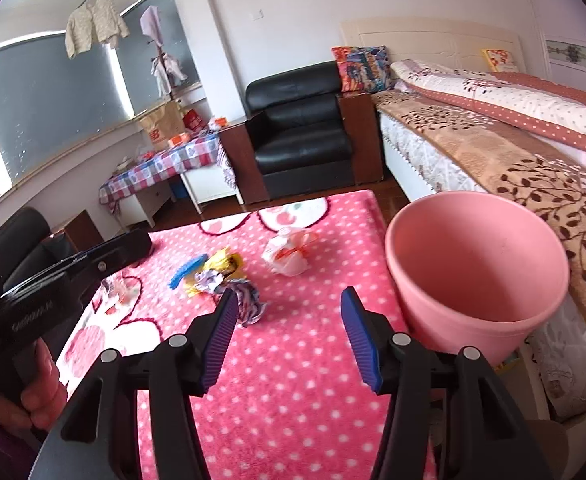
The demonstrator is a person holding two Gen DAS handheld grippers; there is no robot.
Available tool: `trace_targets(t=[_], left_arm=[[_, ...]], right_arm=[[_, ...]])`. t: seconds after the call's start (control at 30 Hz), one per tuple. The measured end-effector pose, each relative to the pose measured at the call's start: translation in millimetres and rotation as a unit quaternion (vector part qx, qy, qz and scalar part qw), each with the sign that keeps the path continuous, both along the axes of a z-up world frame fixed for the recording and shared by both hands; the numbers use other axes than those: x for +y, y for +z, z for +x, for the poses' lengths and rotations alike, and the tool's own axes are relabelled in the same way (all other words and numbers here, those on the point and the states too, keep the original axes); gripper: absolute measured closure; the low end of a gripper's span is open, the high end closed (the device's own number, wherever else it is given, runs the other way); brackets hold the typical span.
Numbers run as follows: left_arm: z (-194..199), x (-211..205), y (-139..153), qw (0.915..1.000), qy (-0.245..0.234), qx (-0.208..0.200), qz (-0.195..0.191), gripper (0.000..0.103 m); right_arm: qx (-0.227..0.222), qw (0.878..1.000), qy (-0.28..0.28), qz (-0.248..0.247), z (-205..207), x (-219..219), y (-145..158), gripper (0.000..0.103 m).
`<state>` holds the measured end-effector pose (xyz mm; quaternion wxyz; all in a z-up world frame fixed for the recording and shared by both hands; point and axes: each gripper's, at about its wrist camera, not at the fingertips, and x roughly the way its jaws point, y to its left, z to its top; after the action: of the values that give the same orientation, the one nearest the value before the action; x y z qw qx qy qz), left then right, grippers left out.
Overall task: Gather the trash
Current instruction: 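Move the left tool to the blue mesh sponge while the right tool approaches the crumpled grey paper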
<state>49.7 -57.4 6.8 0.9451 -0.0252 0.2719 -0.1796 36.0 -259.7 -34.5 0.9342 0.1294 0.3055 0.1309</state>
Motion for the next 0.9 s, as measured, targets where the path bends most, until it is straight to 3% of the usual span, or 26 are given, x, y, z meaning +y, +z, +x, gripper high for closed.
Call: trace_targets(t=[0.33, 0.5, 0.7, 0.9], left_arm=[[25, 46, -36, 0.9959, 0.062, 0.066, -0.001, 0.069], [39, 38, -49, 0.9942, 0.067, 0.078, 0.032, 0.069], [58, 18, -62, 0.9884, 0.083, 0.064, 0.109, 0.069], [77, 17, -76, 0.9833, 0.092, 0.082, 0.133, 0.069]], right_arm=[[0.012, 0.999, 0.047, -0.016, 24, 38, -13, 0.047], [0.015, 0.998, 0.054, -0.018, 33, 45, -20, 0.047], [0.026, 0.998, 0.056, -0.009, 42, 41, -30, 0.047], [0.031, 0.998, 0.061, -0.002, 45, 39, -34, 0.047]])
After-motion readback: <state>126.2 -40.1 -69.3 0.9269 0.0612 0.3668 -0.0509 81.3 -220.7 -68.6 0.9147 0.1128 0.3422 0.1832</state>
